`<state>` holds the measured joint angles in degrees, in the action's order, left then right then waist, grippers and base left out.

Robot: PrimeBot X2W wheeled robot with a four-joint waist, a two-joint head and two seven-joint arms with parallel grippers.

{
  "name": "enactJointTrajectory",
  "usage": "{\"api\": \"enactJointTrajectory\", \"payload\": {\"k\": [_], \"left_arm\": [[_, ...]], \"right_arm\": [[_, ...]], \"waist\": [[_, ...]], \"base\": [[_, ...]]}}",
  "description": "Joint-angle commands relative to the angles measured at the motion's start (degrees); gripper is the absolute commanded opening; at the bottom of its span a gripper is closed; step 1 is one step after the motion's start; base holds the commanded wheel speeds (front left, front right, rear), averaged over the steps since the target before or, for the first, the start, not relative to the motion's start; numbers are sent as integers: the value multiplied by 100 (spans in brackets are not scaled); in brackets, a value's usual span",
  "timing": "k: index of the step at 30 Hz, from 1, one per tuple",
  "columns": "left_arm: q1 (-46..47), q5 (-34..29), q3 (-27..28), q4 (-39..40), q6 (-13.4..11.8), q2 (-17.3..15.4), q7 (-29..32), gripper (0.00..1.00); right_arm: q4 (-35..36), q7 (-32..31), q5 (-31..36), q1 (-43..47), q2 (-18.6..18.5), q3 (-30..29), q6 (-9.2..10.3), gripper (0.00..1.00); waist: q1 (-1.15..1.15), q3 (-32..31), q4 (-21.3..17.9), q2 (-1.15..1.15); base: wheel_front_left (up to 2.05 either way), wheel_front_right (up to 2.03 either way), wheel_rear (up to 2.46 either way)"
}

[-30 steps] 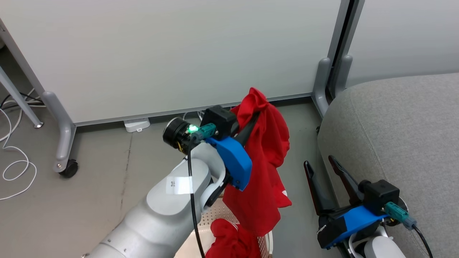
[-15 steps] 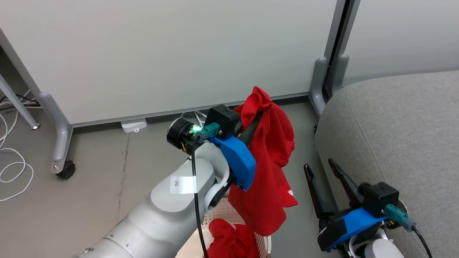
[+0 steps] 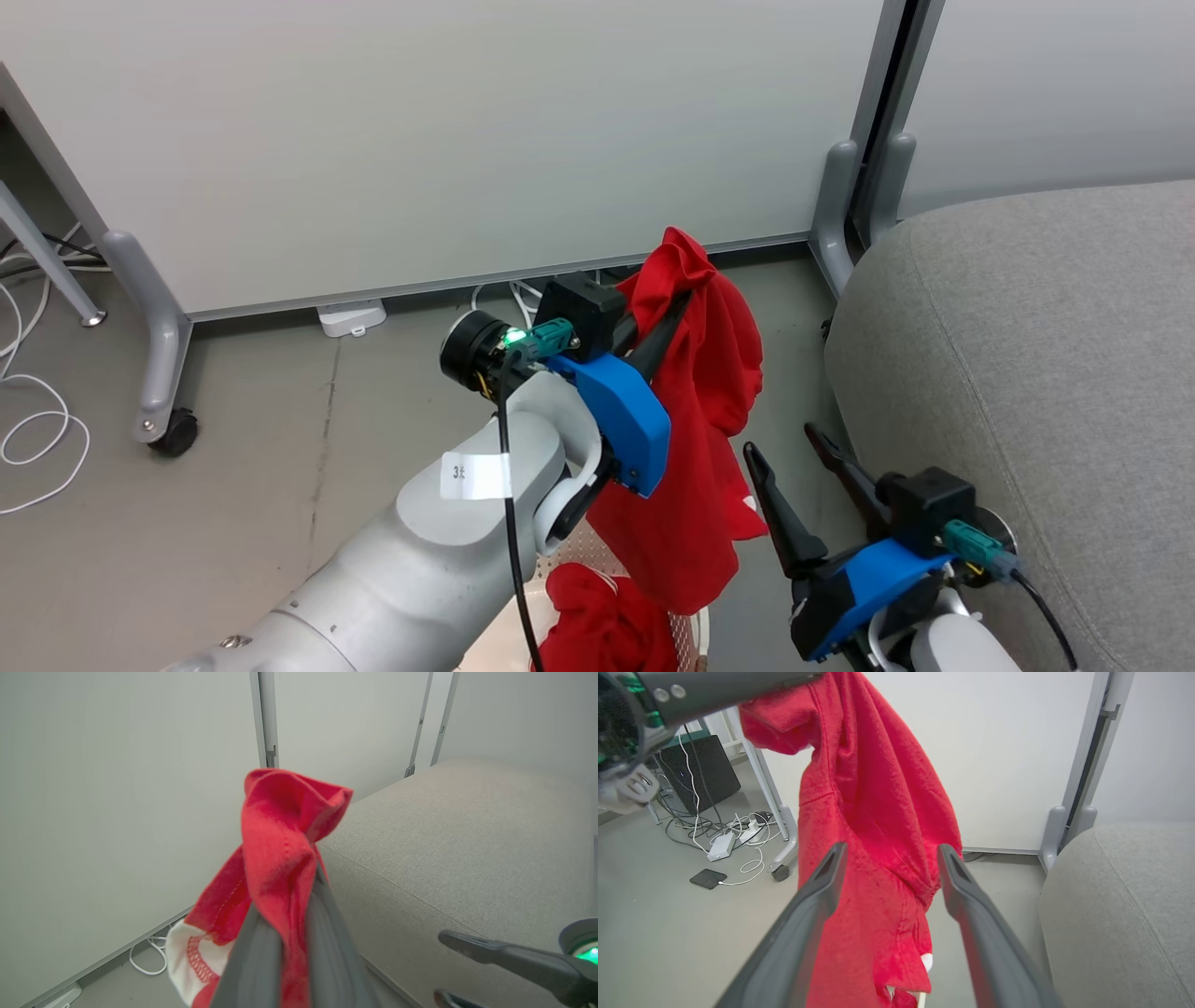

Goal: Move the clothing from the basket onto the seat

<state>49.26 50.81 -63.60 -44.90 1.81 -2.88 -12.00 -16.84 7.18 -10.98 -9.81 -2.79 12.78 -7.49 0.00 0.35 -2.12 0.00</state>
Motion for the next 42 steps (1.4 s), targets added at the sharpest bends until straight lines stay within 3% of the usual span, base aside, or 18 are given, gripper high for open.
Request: {"api": "enactJointTrajectory", "payload": {"k": [1, 14, 32, 33, 34, 42], "left_arm": [[101, 45, -43, -7, -44, -2, -42, 0], [307, 324, -429, 91, -120, -2, -137, 0], [415, 661, -768, 177, -189, -1, -238, 0], [412, 667, -782, 182, -192, -1, -239, 0], [412, 677, -797, 186, -197, -1, -236, 0], [425, 775, -856, 126, -228, -1, -269, 0]], "right_arm": [[-92, -12, 36, -131, -18, 69, -1, 100], [-1486, 33, -230, -1299, -18, 820, -1, 100], [-3267, 419, -1463, -2639, -18, 2252, -1, 100], [-3317, 433, -1512, -2672, -18, 2298, -1, 44], [-3349, 469, -1556, -2696, -18, 2349, -1, 0], [-3614, 619, -1901, -2814, -18, 2713, -1, 0]], "waist": [[0, 9, 8, 0], [0, 123, 92, 0], [0, 83, 198, 0], [0, 76, 201, 0], [0, 68, 206, 0], [0, 60, 203, 0]], "base": [[0, 0, 0], [0, 0, 0], [0, 0, 0], [0, 0, 0], [0, 0, 0], [0, 0, 0]]}}
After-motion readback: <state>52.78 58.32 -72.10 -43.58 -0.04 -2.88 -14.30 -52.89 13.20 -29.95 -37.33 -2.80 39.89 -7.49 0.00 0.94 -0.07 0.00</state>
